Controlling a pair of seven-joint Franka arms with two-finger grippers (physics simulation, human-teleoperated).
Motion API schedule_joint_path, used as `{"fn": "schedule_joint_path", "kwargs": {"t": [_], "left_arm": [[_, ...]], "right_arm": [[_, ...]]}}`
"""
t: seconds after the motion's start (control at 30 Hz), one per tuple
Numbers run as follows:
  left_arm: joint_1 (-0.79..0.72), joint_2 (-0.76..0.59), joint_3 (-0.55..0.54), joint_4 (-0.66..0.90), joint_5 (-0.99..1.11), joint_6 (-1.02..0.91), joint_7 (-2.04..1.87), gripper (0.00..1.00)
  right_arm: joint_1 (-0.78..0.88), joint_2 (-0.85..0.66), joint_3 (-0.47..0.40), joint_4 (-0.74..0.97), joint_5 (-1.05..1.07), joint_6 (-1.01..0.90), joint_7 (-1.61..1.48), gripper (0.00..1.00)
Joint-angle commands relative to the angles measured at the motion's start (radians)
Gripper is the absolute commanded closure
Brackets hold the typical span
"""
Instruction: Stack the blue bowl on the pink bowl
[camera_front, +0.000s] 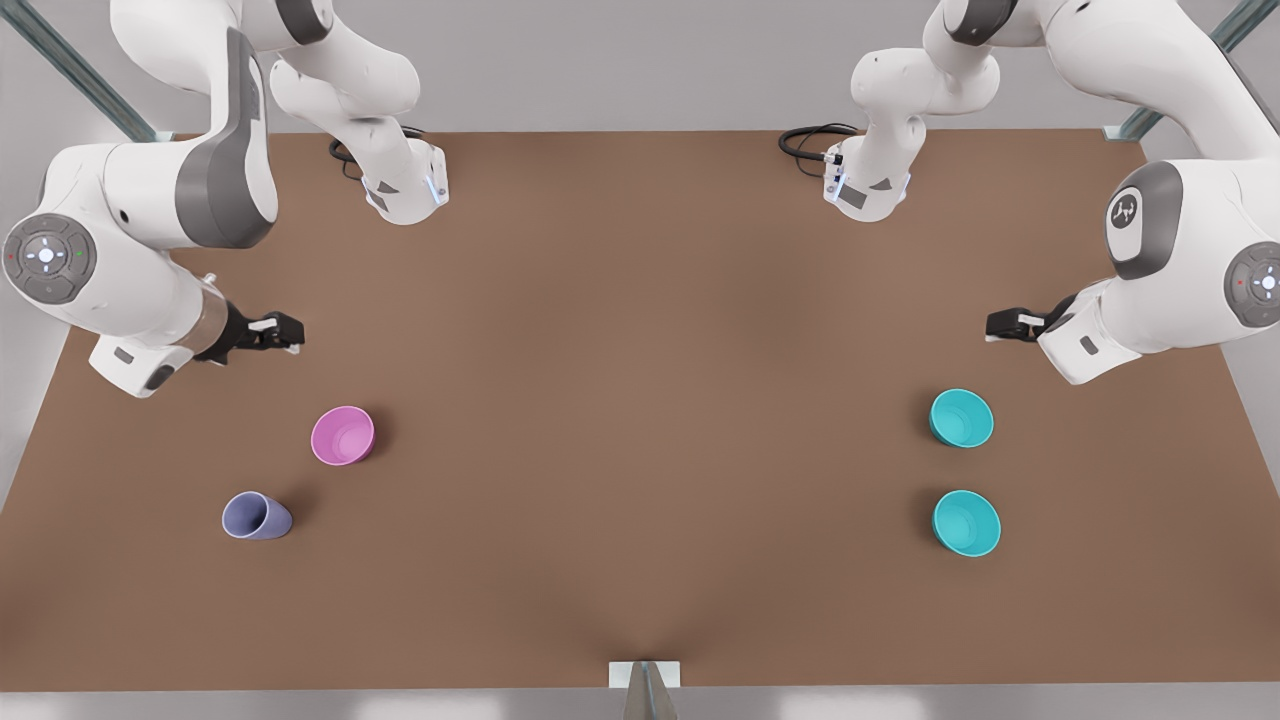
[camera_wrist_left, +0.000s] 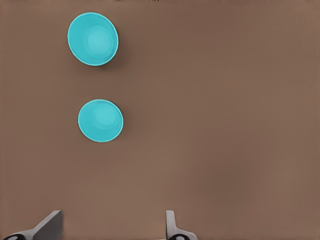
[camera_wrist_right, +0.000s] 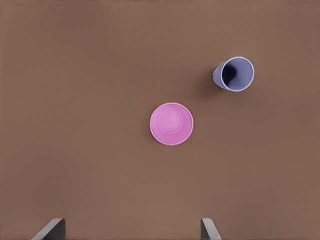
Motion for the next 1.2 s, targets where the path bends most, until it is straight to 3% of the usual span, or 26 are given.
{"fn": "schedule_joint_path", "kwargs": {"t": [0.0, 0.1, 0.17, 0.23, 0.5, 1.07, 1.13, 1.17], "left_arm": [[0.001, -0.001, 0.000, 0.000, 0.000, 0.009, 0.042, 0.00], [0.001, -0.001, 0.000, 0.000, 0.000, 0.004, 0.042, 0.00], [-0.001, -0.001, 0.000, 0.002, 0.000, 0.003, 0.042, 0.00], [0.001, -0.001, 0.000, 0.000, 0.002, 0.004, 0.042, 0.00], [0.004, 0.007, 0.000, 0.003, 0.002, -0.016, 0.042, 0.00], [0.005, 0.010, 0.002, 0.002, 0.002, -0.020, 0.044, 0.00], [0.005, 0.011, 0.002, 0.002, 0.002, -0.020, 0.044, 0.00], [0.005, 0.010, 0.002, 0.002, 0.002, -0.020, 0.044, 0.00]], "right_arm": [[0.001, -0.001, 0.001, 0.000, 0.001, 0.020, -0.031, 0.00], [-0.034, 0.160, -0.002, 0.035, -0.016, 0.013, -0.045, 0.00], [-0.117, 0.346, -0.001, 0.016, -0.010, 0.219, -0.046, 0.00], [-0.175, 0.406, 0.007, 0.011, 0.018, 0.342, -0.046, 0.00], [-0.235, 0.168, 0.008, -0.589, 0.119, 0.830, -0.069, 0.00], [-0.258, 0.289, 0.008, -0.643, 0.165, 0.905, -0.083, 0.00], [-0.258, 0.297, 0.010, -0.638, 0.165, 0.905, -0.083, 0.31], [-0.258, 0.305, 0.010, -0.638, 0.165, 0.905, -0.082, 0.41]]}}
